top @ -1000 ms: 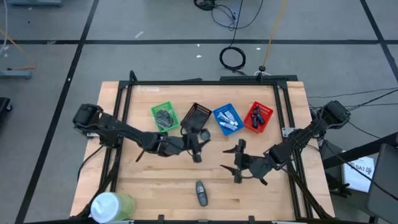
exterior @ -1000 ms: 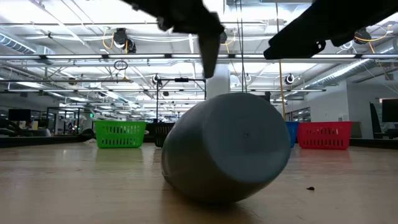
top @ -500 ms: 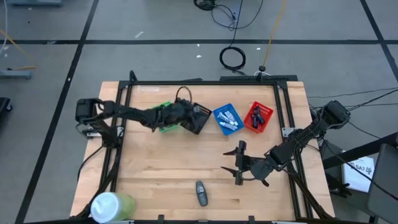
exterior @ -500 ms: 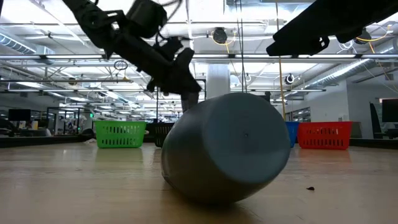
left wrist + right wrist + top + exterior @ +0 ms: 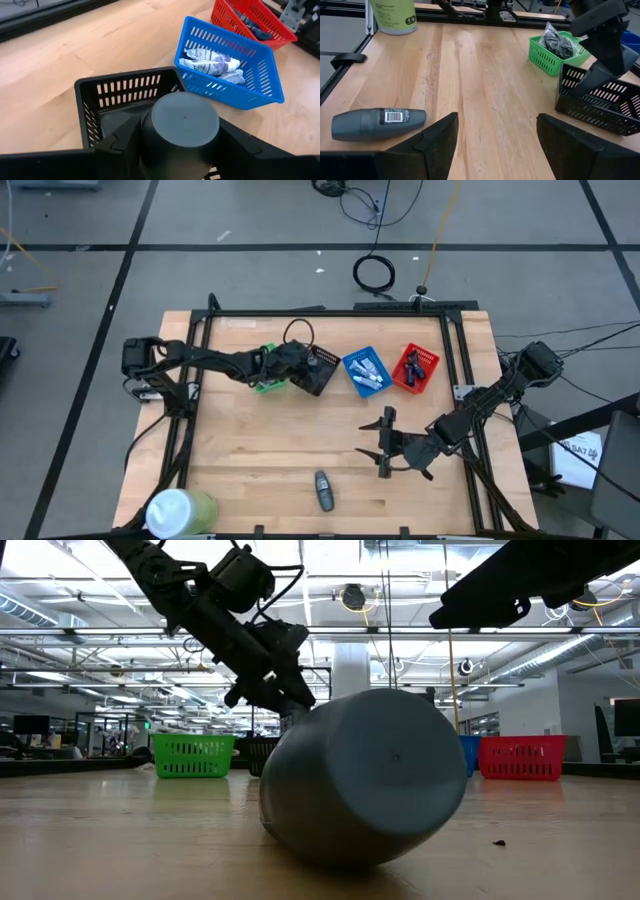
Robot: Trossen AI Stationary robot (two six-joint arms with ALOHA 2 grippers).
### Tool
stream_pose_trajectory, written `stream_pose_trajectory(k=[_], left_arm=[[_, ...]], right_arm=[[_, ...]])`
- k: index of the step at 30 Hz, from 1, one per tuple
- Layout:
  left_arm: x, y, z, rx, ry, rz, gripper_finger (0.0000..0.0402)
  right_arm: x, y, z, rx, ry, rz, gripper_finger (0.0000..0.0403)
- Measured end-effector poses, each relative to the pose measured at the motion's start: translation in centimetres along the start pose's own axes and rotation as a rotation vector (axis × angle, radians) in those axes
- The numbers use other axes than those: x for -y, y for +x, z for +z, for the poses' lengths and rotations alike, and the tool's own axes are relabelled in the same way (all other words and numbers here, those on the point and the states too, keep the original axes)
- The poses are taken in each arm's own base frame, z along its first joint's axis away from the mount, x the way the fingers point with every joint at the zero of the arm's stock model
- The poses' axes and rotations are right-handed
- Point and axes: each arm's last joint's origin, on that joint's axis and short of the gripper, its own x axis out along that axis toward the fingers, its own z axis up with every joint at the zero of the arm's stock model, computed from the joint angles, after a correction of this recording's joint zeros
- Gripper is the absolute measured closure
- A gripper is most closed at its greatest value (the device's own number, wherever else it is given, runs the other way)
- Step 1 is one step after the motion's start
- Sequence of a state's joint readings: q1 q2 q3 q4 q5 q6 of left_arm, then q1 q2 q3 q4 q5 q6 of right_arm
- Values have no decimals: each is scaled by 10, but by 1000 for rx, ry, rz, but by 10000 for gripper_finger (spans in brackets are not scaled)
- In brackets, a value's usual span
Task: Pick & Place Travel size toiletries
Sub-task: Put the right black roll-on deodorant into the black bin, then put the black roll-on deodorant into the black bin
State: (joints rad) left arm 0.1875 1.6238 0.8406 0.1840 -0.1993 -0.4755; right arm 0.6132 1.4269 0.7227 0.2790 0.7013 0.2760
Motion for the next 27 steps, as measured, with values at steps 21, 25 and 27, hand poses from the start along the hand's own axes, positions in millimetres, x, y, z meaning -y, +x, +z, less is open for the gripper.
stream_pose_trajectory(k=[21,25,27], left_arm=[[23,-27,13,38,105,-223,99],[56,-53,9,110,226,-350,115],[75,-66,3,132,285,-428,121]], right_arm=[[-2,-1,2,14,38,46,147],[-7,-1,8,44,89,169,147],[-10,-2,11,56,104,218,147]])
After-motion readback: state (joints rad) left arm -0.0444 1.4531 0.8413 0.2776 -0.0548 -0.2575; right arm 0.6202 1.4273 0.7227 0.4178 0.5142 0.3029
